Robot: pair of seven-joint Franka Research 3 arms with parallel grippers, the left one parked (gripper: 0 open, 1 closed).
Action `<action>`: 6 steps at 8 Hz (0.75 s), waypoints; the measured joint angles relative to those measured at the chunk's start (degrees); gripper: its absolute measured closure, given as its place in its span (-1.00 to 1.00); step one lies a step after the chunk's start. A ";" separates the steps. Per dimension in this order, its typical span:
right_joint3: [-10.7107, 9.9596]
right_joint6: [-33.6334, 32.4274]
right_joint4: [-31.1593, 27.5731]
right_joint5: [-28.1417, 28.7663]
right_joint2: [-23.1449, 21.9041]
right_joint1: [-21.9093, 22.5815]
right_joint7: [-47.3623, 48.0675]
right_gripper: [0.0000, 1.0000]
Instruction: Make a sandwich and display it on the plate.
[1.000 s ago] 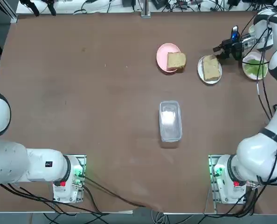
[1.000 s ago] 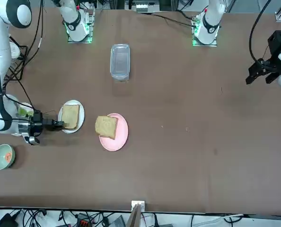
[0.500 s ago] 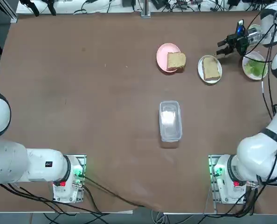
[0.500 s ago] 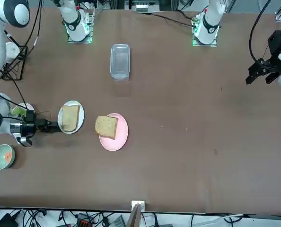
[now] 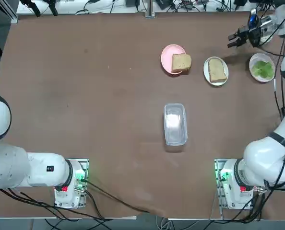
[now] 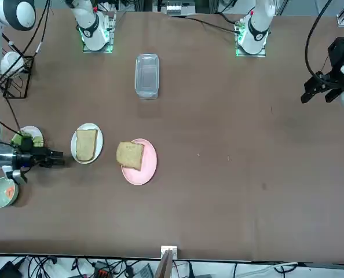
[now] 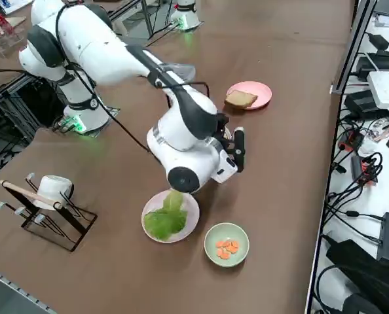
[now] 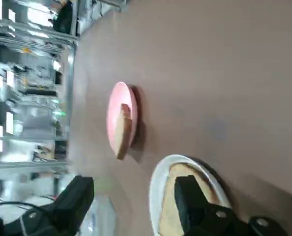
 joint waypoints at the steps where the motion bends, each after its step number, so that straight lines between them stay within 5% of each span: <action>1: -0.03 0.67 2.58 -3.78 -0.53 -0.10 0.00 -1.00; 6: 0.43 18.72 10.35 -31.32 -0.68 1.22 0.06 -1.00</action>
